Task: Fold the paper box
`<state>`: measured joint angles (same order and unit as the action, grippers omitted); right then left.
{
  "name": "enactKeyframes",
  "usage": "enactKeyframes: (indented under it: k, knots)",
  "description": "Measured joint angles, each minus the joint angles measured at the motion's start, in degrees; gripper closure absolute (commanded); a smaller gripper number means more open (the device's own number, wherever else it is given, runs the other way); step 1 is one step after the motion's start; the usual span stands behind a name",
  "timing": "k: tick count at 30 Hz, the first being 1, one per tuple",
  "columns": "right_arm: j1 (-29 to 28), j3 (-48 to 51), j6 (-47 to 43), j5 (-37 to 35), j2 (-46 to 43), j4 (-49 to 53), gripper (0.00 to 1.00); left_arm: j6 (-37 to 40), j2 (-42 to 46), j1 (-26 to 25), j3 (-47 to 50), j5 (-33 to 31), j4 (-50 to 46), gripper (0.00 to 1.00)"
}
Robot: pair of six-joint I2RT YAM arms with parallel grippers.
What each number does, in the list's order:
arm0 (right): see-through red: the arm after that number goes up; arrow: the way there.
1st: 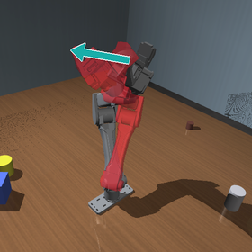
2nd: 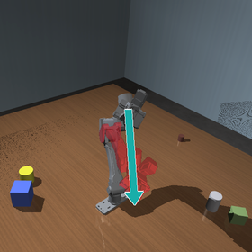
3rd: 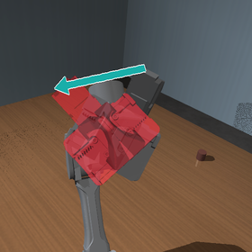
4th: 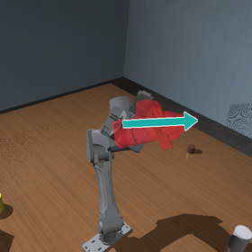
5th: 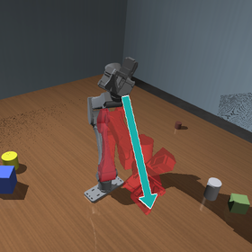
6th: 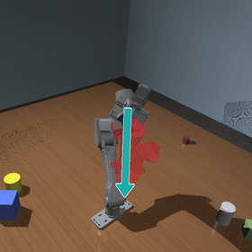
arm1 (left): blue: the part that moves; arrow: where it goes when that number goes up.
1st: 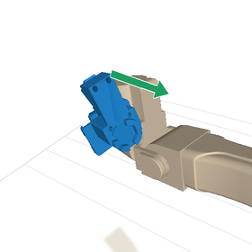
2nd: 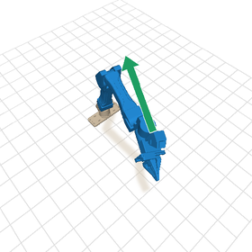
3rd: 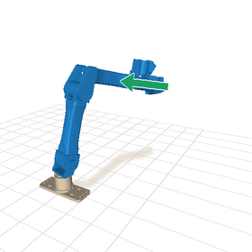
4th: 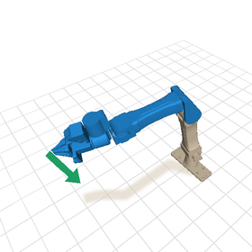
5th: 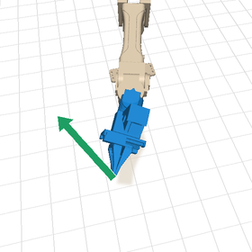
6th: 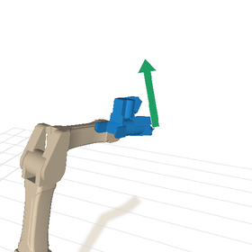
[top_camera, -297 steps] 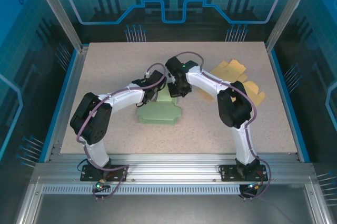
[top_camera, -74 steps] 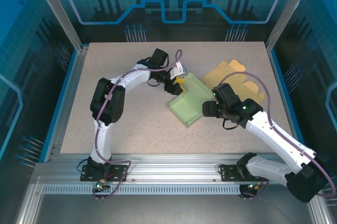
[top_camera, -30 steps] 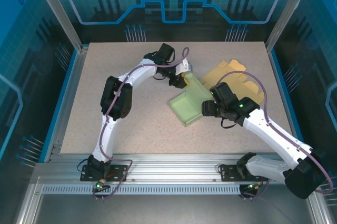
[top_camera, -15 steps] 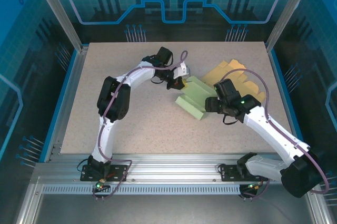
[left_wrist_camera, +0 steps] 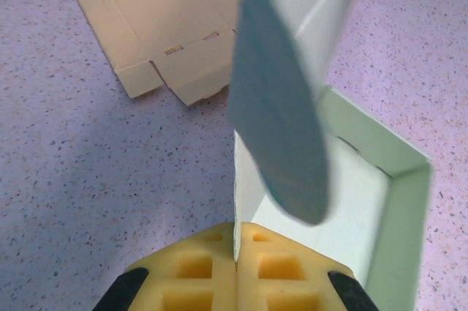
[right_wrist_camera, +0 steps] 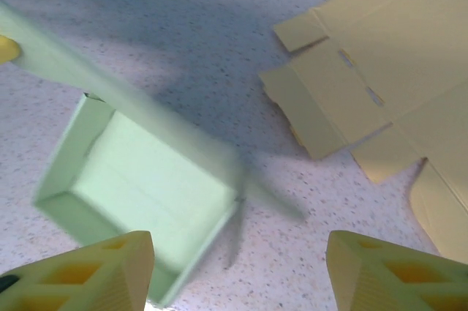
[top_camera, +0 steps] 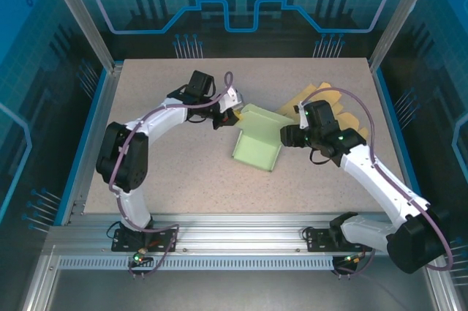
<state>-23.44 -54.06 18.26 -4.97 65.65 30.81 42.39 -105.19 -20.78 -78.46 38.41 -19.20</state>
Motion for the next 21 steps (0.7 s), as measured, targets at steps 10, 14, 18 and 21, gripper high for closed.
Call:
enactKeyframes:
  k: [10,14,18,21]
  knots:
    - [0.2,0.0,-5.5,2.9,4.3,-5.9,0.35,-5.5,5.2,1.7,9.4,-4.3,5.2,1.0]
    - [2.8,0.0,-8.9,5.1,8.1,-8.4,0.36,-6.6,7.1,3.5,12.4,-4.3,7.1,1.0]
    - [6.0,0.0,-12.3,9.5,11.3,-11.8,0.33,-7.0,7.3,5.5,12.9,-3.9,8.0,1.0]
    - [7.0,0.0,-14.5,12.9,14.3,-15.0,0.31,-6.9,7.2,6.6,12.8,-3.1,7.8,1.0]
